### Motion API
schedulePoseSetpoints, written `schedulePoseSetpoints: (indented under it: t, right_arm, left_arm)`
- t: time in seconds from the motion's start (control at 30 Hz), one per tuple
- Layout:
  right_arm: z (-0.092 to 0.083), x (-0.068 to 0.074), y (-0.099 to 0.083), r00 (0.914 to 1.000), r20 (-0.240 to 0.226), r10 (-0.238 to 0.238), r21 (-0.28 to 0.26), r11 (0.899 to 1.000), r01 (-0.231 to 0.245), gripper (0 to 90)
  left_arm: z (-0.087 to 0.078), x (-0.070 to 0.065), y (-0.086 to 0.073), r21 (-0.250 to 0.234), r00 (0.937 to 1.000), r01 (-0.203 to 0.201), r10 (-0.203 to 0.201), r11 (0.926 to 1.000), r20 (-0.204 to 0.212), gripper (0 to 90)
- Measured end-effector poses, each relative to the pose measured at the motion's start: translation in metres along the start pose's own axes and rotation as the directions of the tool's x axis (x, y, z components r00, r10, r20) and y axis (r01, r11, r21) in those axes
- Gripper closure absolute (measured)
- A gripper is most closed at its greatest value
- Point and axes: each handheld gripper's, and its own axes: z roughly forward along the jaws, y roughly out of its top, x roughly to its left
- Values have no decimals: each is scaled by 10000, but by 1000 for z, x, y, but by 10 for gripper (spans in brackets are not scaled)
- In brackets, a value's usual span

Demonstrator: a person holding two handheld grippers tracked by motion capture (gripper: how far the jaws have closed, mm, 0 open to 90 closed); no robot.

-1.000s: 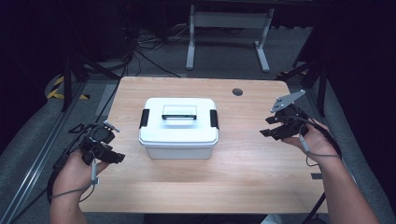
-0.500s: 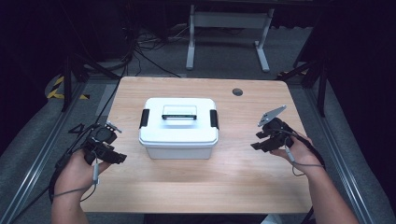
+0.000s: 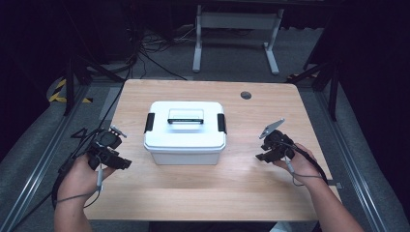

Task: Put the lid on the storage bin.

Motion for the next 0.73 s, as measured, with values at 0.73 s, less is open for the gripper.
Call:
schedulePoseSetpoints:
  t: [0.73]
  right_arm:
    - [28,-9,-20,9959,-76,902,-1424,9857,-904,509]
  left_arm:
    - [3,6,3,-50,9999,122,-122,9999,17,432]
